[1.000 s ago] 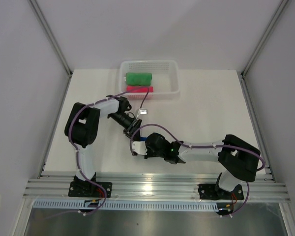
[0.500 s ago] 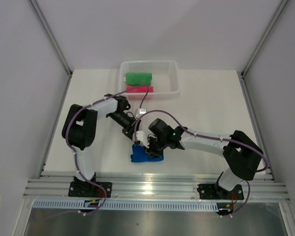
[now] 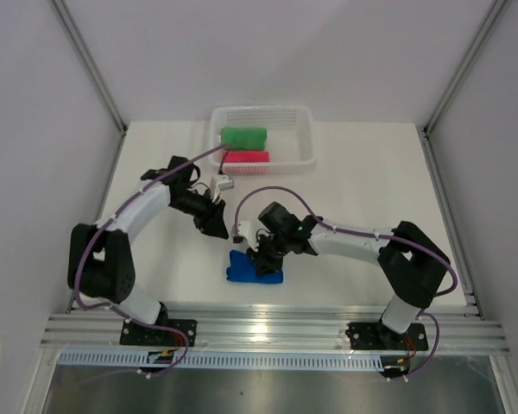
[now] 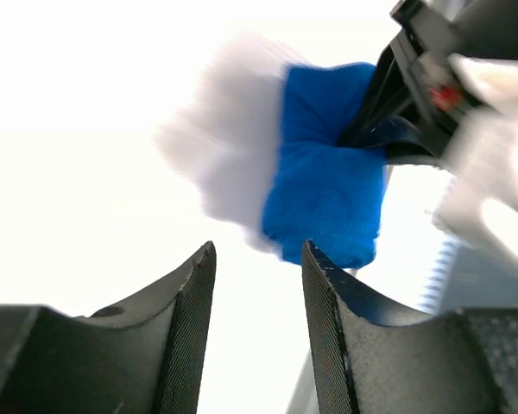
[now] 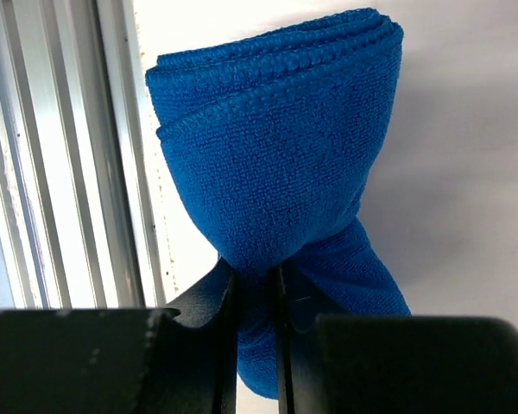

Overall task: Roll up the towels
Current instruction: Roll the towel

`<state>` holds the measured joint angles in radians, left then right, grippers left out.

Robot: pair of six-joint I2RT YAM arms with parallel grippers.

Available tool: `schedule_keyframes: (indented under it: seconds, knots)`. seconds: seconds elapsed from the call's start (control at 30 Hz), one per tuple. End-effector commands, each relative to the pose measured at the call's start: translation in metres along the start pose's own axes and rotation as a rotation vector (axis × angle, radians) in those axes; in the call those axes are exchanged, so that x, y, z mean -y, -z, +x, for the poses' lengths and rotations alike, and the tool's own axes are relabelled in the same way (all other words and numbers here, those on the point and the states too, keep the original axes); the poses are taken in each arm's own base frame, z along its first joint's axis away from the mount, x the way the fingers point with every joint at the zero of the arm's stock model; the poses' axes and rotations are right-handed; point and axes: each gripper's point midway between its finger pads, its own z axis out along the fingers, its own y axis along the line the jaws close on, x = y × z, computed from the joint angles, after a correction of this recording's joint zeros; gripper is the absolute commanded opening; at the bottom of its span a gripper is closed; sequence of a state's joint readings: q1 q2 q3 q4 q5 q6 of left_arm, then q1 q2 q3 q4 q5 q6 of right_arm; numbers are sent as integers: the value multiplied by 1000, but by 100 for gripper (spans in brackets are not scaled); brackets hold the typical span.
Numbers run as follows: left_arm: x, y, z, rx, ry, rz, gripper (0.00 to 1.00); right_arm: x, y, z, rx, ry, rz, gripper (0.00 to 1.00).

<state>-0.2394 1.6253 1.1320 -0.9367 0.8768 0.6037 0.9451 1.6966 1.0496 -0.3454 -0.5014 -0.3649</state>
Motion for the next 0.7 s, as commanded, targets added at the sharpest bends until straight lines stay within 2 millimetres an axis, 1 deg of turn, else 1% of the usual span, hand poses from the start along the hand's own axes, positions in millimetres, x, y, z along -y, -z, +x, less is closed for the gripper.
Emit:
schedule_keyframes:
  seconds: [0.0,0.03,0.07,0.1,0.13,0.17,0.2,0.23,0.27,0.3,0.33,0.37,0.4,0.43,0.47,0.5,0.53,0.6,0.63,0.67]
  knots:
    - [-17,36,-29,96,-316,-174,48,15,-7,1,-3,-71,39,2]
    - [-17,45,-31,90,-353,-199,48,16,-7,0,2,-76,44,3]
    - [-18,52,-30,69,-385,-230,48,17,-8,0,2,-94,47,3]
    - [-8,59,-23,36,-442,-226,48,20,-9,-2,14,-102,49,3]
    - [-1,71,-28,30,-495,-243,48,22,-11,-1,15,-115,51,3]
    - [4,77,-25,6,-536,-252,50,24,-12,-2,21,-133,55,3]
    - [12,90,-17,-42,-604,-281,55,28,-12,-5,36,-139,63,3]
    - [17,102,-24,-48,-659,-313,60,29,-13,-5,42,-150,64,3]
    - [21,108,-23,-80,-761,-318,66,29,-13,-6,51,-167,61,3]
    - [30,115,-20,-99,-815,-327,77,32,-13,-9,68,-173,64,3]
    - [34,110,-19,-114,-862,-319,79,32,-14,-10,73,-183,63,3]
    - [34,104,-16,-138,-907,-312,98,33,-14,-10,82,-196,62,3]
    - [34,100,-18,-146,-935,-318,99,33,-15,-9,85,-201,60,3]
    - [37,90,-29,-153,-1022,-338,99,34,-15,-9,90,-205,62,3]
    - [32,72,-15,-182,-1015,-317,99,35,-17,-8,95,-215,61,3]
    - [31,65,-18,-183,-1054,-328,100,36,-17,-7,98,-219,57,3]
    - [33,45,-12,-186,-1093,-305,99,38,-18,-6,104,-226,52,3]
    - [33,30,-13,-189,-1130,-294,100,39,-18,-3,102,-235,51,3]
    - [28,22,-15,-175,-1136,-303,99,39,-18,-3,104,-235,49,3]
    - [24,14,-7,-189,-1135,-293,100,38,-18,-6,115,-233,40,3]
